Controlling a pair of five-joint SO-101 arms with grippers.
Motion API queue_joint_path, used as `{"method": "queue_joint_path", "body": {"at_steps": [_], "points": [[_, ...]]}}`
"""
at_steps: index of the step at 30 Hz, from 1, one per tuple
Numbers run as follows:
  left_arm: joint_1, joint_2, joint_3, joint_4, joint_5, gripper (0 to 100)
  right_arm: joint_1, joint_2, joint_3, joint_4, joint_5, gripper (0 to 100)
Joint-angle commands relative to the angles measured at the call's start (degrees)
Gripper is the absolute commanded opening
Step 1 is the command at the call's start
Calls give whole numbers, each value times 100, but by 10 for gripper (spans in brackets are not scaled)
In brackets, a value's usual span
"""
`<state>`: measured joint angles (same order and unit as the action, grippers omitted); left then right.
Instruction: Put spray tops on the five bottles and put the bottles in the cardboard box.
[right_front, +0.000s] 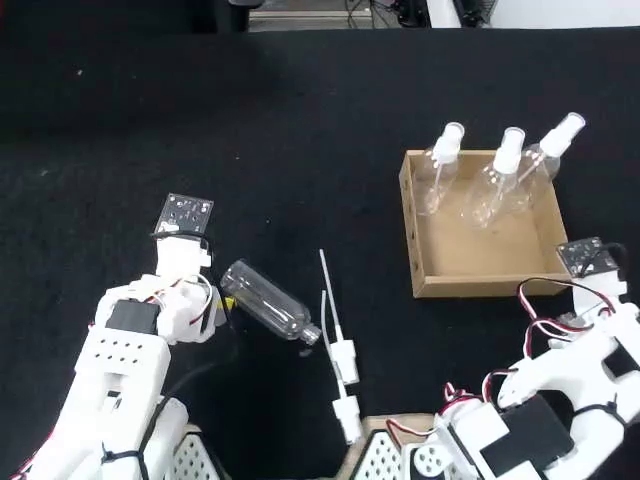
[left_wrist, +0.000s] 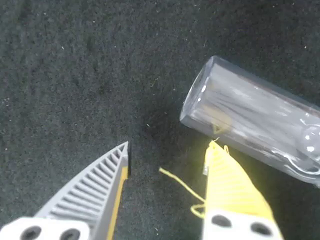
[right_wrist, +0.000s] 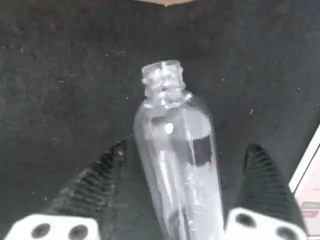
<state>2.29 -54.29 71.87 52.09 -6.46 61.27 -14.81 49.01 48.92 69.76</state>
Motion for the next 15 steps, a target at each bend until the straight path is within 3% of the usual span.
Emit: {"method": "queue_joint_path", "body": {"at_steps": [1,9,15], "points": [[31,-114,-84,-62,0,228,97,-4,-268,26,123,328],[31,-114,-84,-62,0,228,299,13,-13,-536,1134,326],[31,-114,-84,-62,0,228,484,470,189,-1108,1152,208]]}}
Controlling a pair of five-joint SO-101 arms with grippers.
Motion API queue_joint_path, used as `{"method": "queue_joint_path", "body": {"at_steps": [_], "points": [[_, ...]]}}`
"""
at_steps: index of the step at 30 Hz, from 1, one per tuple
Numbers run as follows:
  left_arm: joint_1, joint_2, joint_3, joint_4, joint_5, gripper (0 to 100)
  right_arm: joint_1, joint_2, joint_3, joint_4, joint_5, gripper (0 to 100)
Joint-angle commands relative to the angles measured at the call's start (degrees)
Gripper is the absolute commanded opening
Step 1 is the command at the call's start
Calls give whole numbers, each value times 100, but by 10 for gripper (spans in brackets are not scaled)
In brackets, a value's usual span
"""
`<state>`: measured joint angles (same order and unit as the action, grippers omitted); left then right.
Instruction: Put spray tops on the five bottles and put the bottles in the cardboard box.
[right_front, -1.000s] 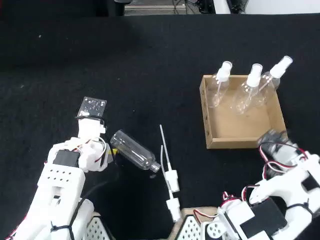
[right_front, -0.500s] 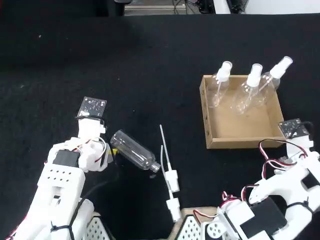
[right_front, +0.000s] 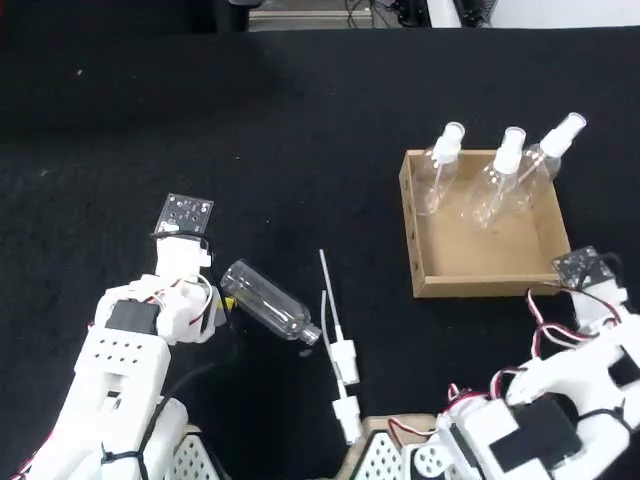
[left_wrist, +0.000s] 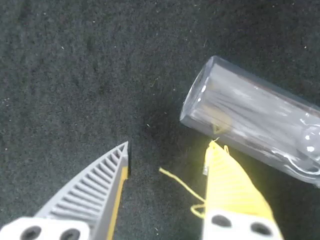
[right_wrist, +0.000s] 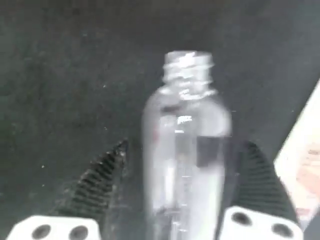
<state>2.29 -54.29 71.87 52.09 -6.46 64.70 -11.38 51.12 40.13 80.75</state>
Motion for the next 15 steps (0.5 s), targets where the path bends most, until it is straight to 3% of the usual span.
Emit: {"method": "queue_joint_path", "body": {"at_steps": [1,6,9,15], "points": [[31,-114,-84,-62,0,228,141,180,-22,-229,53,192],[31,-114,-84,-62,0,228,167,295,-22,-229,62,144],[31,-114,-84,-62,0,228,158,286,-13,-220,26,9],[84,-114,-338,18,9,229,158,-215,-48,9,-237,10]]}}
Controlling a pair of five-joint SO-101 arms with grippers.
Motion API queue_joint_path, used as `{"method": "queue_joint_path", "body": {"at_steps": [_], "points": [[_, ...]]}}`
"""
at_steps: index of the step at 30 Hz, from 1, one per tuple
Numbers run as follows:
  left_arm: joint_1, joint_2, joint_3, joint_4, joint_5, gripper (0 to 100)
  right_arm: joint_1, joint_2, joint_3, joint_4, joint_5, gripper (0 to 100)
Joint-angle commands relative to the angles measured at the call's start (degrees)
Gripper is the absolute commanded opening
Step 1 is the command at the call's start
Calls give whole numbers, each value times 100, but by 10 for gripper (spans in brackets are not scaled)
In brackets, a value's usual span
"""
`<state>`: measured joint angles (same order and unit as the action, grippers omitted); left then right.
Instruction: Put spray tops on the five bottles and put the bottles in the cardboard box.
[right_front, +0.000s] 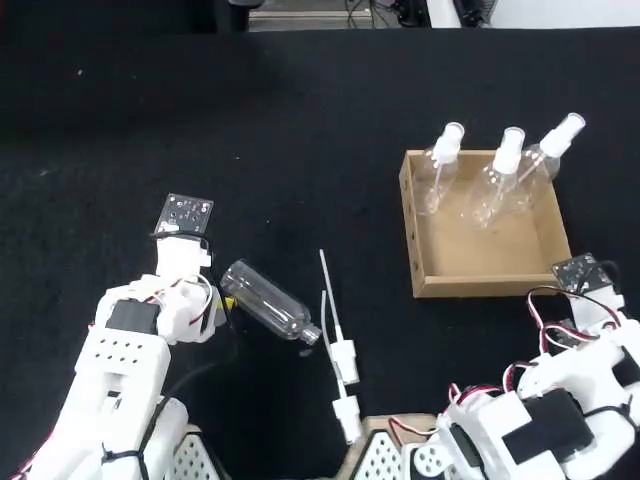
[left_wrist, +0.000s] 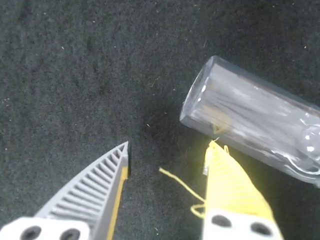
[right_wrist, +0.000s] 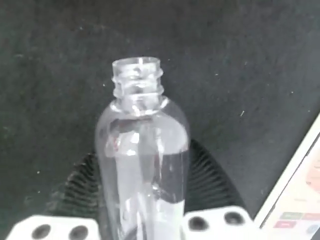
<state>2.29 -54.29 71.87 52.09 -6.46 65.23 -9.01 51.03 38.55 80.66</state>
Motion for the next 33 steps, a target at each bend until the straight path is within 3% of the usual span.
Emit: {"method": "queue_joint_path", "body": {"at_steps": [1,5,10,14,19,27,33], "points": [[84,-114,-505,132,-9,230,88,-673,-40,343,-352,10],[312,-44,-1473,862,-132,230,-132,-1657,-31,1284,-835,10],[1763,-44,-2316,1582,-404,228,-378,-2589,-31,2119,-1547,10],[3116,-44,-2018,1327,-501,231,-387,-2879,13,2207,-1793,10],[4356,-35,-1587,1002,-1222,231,-352,-2686,22,2207,-1793,10],[5200,589,-1516,1073,-2295,232,-352,-2123,-22,2207,-1767,10],[5358,1960,-1842,422,-2382,232,-158,-2009,-31,2207,-1793,10]]}}
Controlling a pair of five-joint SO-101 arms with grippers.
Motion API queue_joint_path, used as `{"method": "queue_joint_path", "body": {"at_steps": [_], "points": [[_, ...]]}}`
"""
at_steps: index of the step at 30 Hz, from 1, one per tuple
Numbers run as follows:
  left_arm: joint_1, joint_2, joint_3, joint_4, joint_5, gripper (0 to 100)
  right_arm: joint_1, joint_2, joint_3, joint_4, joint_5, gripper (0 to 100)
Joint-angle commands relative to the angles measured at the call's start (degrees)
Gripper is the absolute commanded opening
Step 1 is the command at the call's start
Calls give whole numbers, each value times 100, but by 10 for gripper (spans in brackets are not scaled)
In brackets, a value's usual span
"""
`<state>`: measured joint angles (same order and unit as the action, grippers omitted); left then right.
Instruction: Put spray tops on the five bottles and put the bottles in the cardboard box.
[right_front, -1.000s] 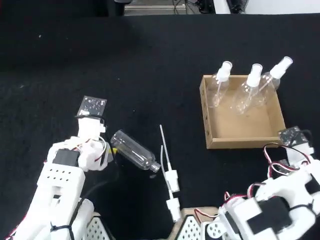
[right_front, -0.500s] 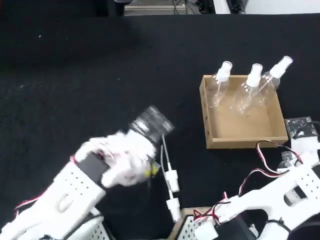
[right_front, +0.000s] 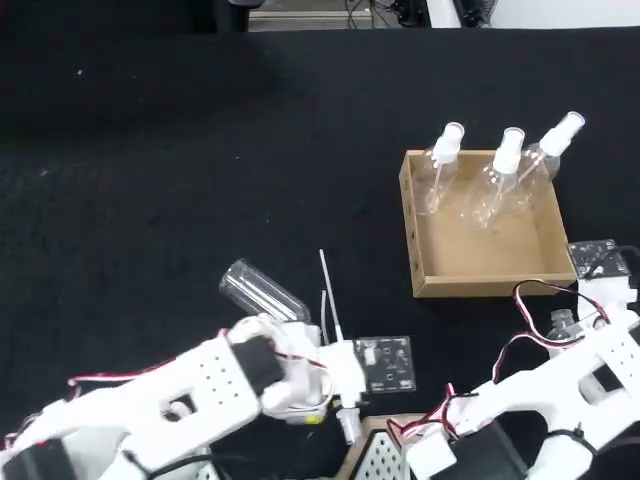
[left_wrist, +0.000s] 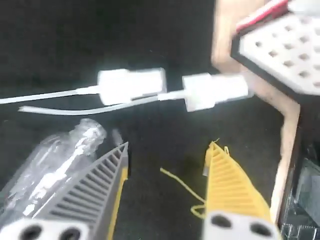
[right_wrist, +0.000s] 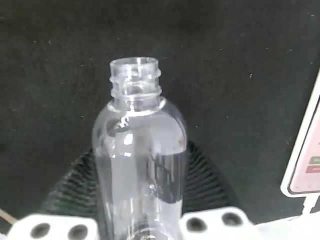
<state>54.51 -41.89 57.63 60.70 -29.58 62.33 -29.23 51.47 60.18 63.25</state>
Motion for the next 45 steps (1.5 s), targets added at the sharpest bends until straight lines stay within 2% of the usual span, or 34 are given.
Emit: {"method": "queue_joint_path", "body": {"at_steps": [1,8,14,26,31,37,41,45], "points": [[136,914,-488,-554,-70,232,211,13,-84,44,-53,10],[426,1705,-954,-756,-105,232,607,22,-488,44,-334,10],[866,1785,-1033,-791,-633,232,571,22,-497,44,-334,10],[1534,1820,-1191,-809,-791,232,580,22,-497,44,-334,10],[1314,2189,-1420,-765,-756,232,607,22,-497,88,-343,10],[1112,2567,-1745,-756,-738,232,571,22,-813,738,-378,10],[989,2462,-1745,-747,-615,232,448,22,-1332,1301,-334,10],[840,2119,-1771,-527,-615,232,378,22,-1437,1336,-299,10]]}}
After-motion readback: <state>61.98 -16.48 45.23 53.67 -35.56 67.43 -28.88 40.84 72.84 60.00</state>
